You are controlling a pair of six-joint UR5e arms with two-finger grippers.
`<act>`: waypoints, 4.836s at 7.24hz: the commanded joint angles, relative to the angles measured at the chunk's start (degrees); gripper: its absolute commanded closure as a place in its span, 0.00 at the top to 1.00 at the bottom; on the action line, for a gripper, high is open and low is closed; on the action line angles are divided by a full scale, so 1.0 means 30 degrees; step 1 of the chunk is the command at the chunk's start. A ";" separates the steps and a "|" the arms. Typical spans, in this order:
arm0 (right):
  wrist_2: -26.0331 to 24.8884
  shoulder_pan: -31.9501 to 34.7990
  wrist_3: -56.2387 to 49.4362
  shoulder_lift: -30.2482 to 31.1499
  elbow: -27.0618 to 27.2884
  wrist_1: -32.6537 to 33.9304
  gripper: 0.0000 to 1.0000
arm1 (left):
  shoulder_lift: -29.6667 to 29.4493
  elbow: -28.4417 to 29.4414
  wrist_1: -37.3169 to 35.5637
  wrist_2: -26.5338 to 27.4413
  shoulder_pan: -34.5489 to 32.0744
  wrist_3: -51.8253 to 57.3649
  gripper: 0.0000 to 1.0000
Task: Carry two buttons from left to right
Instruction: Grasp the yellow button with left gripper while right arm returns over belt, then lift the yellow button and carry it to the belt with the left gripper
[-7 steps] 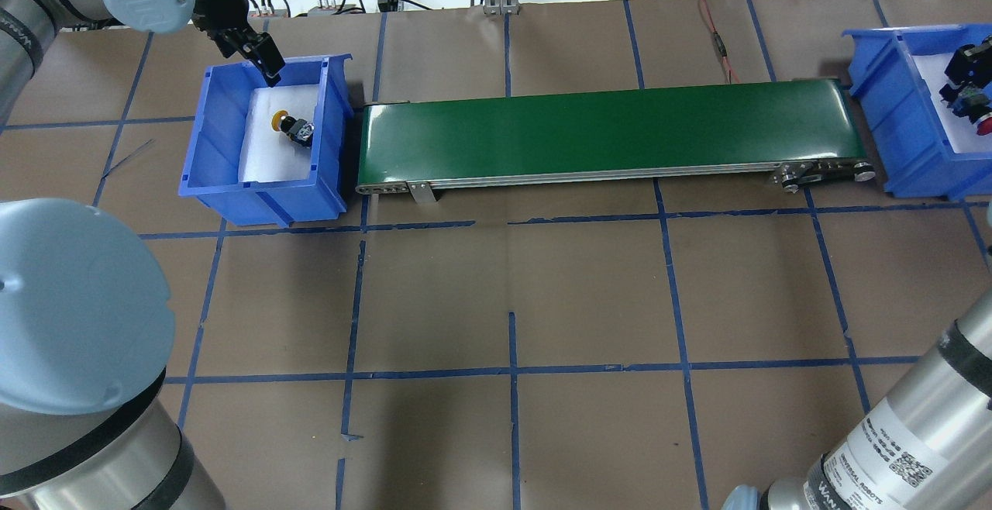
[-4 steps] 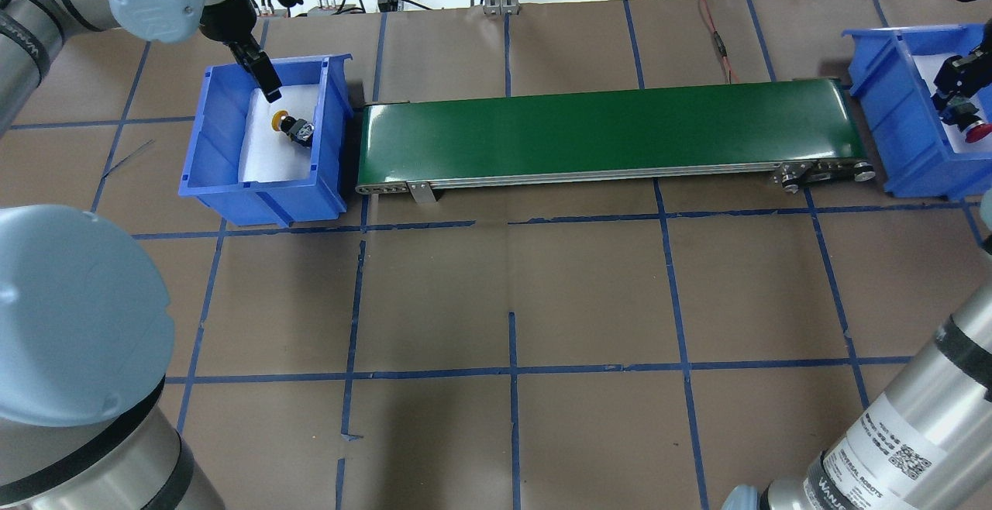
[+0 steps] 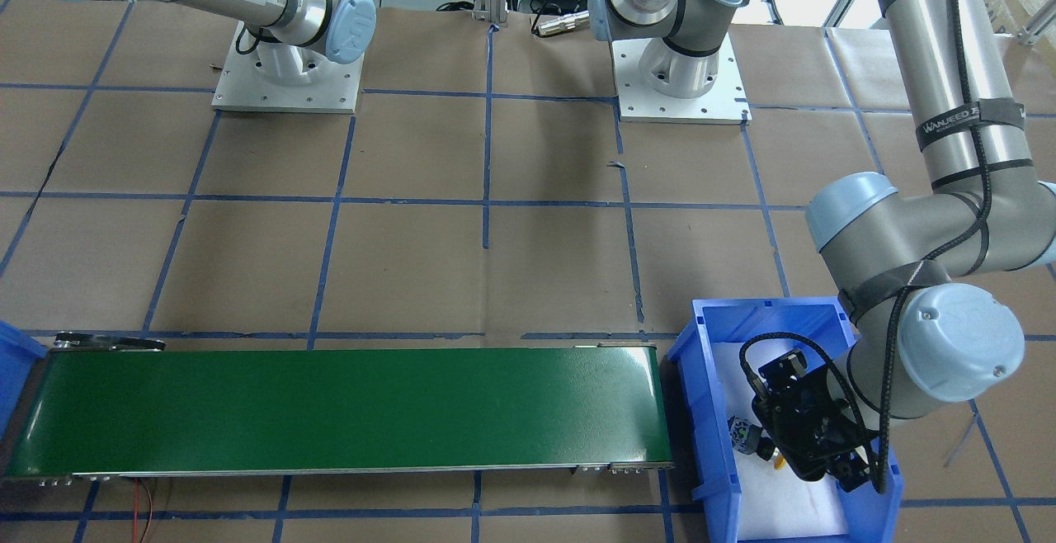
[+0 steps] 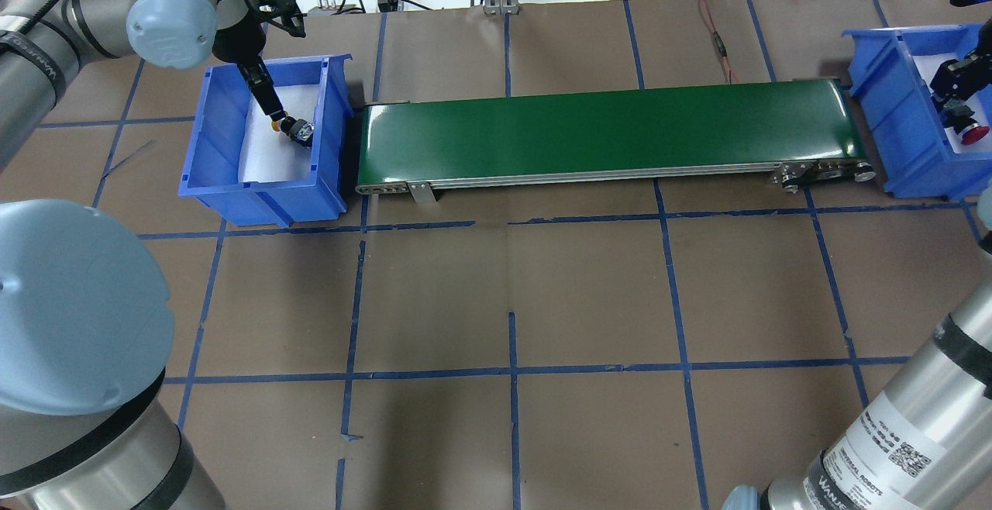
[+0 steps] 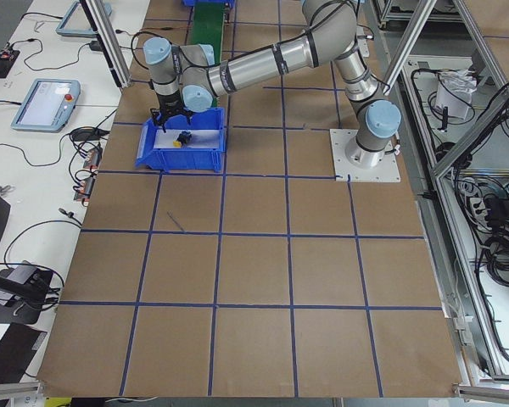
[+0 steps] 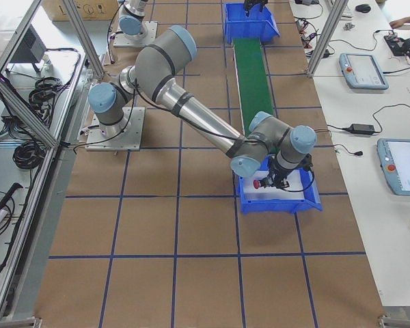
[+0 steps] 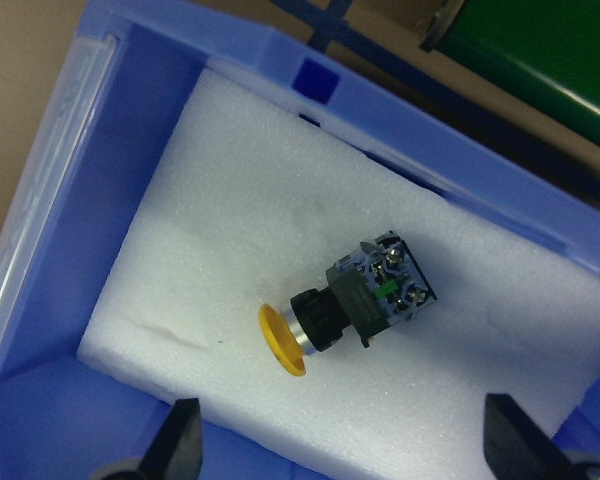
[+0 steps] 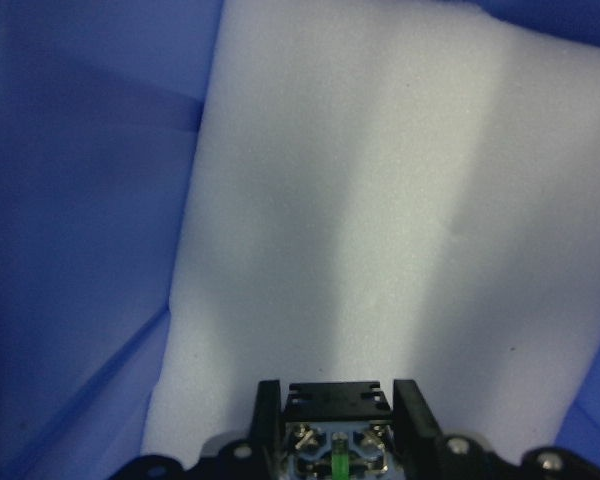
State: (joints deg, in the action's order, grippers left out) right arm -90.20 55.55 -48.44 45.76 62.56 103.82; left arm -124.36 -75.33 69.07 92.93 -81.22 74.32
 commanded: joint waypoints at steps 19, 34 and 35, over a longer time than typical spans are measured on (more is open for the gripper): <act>-0.0052 1.2033 1.4870 0.5747 0.0443 -0.1347 0.86 | -0.0470 -0.3101 -0.4947 -0.0333 -0.0173 0.3878 1.00; -0.0755 1.1954 1.5765 1.2138 0.6333 -0.6189 0.99 | 0.3097 -0.3015 -0.3373 -0.0245 -0.0056 0.2914 0.25; -0.0755 1.1954 1.5765 1.2138 0.6362 -0.6073 0.99 | 0.3742 -0.2637 -0.2089 -0.0245 -0.0143 0.1258 0.25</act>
State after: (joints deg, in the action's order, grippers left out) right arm -92.44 91.39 -1.14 82.17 81.63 85.43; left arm -115.73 -84.22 58.80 92.20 -81.45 82.23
